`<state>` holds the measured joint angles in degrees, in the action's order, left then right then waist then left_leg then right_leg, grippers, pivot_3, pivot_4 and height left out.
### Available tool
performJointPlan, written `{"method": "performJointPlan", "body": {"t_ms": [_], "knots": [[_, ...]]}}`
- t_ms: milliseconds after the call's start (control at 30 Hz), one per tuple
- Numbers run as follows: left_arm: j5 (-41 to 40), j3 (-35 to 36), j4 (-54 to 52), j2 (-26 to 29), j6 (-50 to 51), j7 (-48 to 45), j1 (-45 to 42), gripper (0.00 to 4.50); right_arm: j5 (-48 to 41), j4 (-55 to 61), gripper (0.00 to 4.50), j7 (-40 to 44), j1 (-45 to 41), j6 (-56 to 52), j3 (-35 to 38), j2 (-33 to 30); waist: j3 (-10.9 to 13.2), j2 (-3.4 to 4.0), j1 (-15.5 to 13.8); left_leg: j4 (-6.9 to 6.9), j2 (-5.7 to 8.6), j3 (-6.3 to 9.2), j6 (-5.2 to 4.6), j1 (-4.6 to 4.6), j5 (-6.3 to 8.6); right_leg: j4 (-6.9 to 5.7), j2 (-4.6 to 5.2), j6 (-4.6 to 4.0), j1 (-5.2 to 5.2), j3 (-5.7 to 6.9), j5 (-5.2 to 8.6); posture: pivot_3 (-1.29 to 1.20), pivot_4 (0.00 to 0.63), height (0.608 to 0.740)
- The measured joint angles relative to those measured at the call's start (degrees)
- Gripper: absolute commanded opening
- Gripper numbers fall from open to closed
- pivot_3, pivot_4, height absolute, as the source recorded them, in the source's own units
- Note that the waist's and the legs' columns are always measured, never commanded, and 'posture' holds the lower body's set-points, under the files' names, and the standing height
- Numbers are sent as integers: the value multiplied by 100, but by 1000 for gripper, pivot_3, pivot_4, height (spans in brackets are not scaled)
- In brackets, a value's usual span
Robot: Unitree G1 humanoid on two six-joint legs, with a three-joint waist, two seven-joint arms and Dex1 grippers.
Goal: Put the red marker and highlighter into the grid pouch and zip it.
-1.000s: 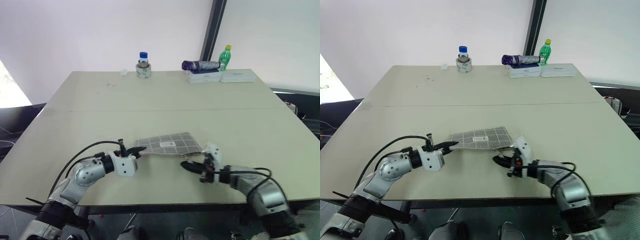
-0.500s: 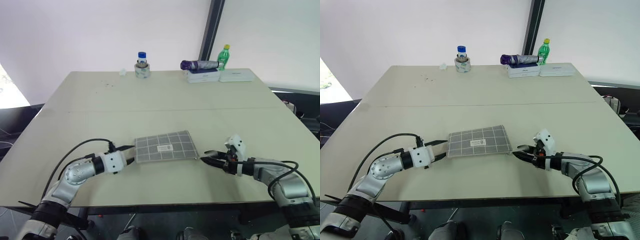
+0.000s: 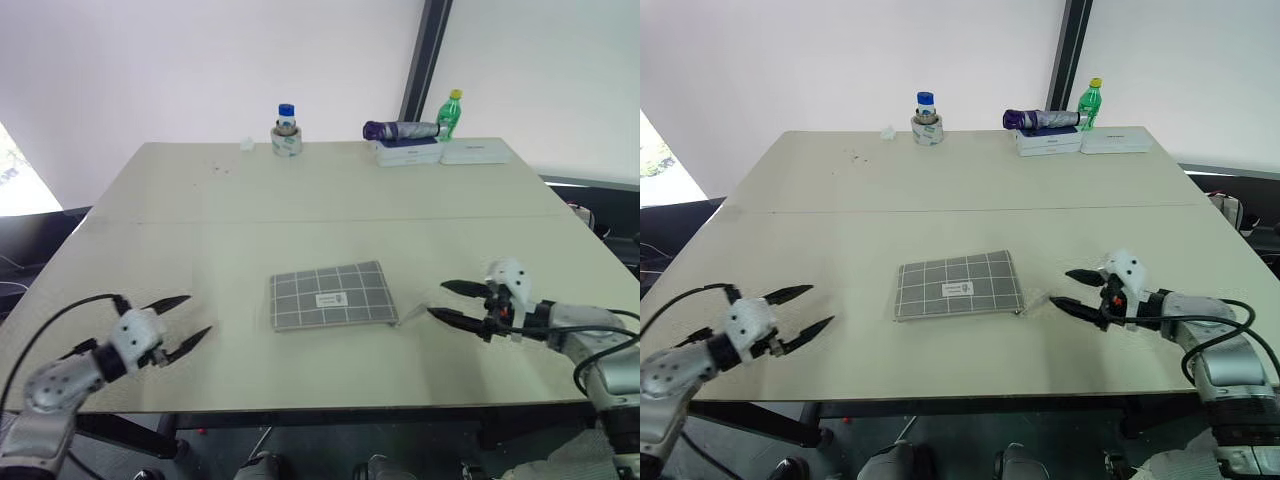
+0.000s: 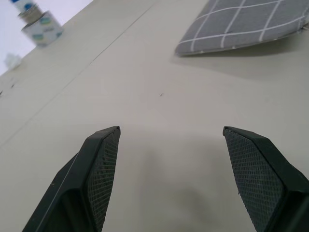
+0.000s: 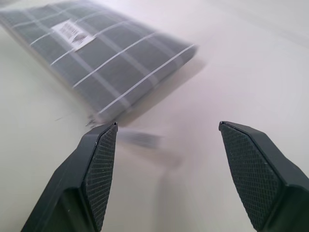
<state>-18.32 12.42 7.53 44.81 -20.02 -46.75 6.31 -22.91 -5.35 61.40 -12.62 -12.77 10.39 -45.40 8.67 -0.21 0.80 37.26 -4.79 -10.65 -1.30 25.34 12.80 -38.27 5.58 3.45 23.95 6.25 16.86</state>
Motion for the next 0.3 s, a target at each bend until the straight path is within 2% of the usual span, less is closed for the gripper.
{"method": "performJointPlan", "body": {"t_ms": [200,300], "knots": [[81,618,-181,83,38,-26,908,3586,29,-336,3479,288,238,363,154,-200,1,1,10,-2,0,0,0,-1,2,9,2,-2,19,0,1,0,150,740],[77,801,-134,38,40,-44,1030,3586,37,-557,3479,389,242,499,162,-201,1,0,-7,-1,-2,2,7,-1,5,10,4,-10,24,1,4,0,150,740]]}}
